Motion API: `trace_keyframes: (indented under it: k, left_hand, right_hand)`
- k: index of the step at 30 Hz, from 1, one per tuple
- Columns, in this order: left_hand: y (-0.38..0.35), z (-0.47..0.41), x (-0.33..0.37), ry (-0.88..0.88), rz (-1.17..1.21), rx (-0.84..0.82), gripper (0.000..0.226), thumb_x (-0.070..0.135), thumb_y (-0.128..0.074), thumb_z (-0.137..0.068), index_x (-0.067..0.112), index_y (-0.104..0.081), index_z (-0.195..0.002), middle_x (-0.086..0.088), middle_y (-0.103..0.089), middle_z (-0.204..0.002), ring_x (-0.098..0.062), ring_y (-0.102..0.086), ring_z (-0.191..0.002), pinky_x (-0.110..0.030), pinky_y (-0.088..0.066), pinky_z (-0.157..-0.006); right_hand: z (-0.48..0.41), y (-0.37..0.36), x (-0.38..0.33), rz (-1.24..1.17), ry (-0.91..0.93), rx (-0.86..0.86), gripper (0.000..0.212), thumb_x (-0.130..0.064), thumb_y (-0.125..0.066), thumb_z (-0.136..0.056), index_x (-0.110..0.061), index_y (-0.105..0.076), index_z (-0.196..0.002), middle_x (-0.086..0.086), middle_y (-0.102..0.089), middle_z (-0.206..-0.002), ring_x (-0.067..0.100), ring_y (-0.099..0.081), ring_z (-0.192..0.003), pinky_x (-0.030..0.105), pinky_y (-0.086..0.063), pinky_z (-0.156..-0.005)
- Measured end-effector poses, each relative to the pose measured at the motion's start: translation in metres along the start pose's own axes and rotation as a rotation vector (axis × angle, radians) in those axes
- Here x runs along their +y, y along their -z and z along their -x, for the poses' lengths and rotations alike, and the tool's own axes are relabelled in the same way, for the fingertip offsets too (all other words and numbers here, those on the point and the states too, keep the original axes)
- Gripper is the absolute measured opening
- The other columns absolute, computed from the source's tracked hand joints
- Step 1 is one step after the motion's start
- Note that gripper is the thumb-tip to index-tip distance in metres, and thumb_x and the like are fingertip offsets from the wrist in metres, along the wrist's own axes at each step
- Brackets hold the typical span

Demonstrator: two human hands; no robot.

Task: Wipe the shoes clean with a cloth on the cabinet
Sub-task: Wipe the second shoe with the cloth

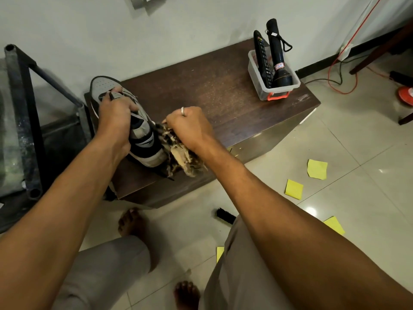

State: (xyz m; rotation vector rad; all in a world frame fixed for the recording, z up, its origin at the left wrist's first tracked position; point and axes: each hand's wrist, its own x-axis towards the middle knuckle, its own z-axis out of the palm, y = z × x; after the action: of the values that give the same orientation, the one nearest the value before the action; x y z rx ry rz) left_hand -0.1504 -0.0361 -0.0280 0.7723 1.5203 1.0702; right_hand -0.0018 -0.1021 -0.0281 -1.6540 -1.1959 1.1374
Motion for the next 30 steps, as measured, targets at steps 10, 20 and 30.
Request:
trace_keyframes:
  k: [10,20,30]
  left_hand:
    - [0.002,0.008,0.006,-0.03,-0.078,-0.011,0.067,0.009,-0.056,-0.073,0.029,-0.056,-0.137,-0.004,-0.065,-0.118,-0.02,-0.065,-0.106,-0.034,-0.057,-0.081]
    - [0.008,0.051,-0.005,0.034,-0.297,0.098,0.11,0.069,-0.078,-0.062,0.024,-0.036,-0.154,-0.001,-0.049,-0.151,-0.026,-0.049,-0.136,-0.047,-0.043,-0.112]
    - [0.002,0.101,-0.011,-0.132,-0.433,0.114,0.081,0.038,-0.065,-0.094,0.029,-0.022,-0.162,-0.003,-0.035,-0.162,-0.028,-0.038,-0.146,-0.04,-0.034,-0.117]
  right_hand:
    - [-0.004,0.001,0.003,-0.023,-0.081,-0.09,0.044,-0.031,-0.052,-0.069,0.01,-0.066,-0.08,0.011,-0.061,-0.071,0.016,-0.051,-0.068,0.038,-0.047,-0.068]
    - [0.029,0.014,0.02,-0.279,-0.2,0.062,0.02,-0.025,-0.063,-0.084,-0.021,-0.081,-0.09,0.002,-0.079,-0.092,0.022,-0.074,-0.096,0.048,-0.059,-0.093]
    - [0.077,0.038,0.014,-0.416,-0.186,0.089,0.037,0.001,-0.067,-0.09,-0.012,-0.071,-0.124,0.005,-0.078,-0.107,0.021,-0.074,-0.102,0.042,-0.06,-0.094]
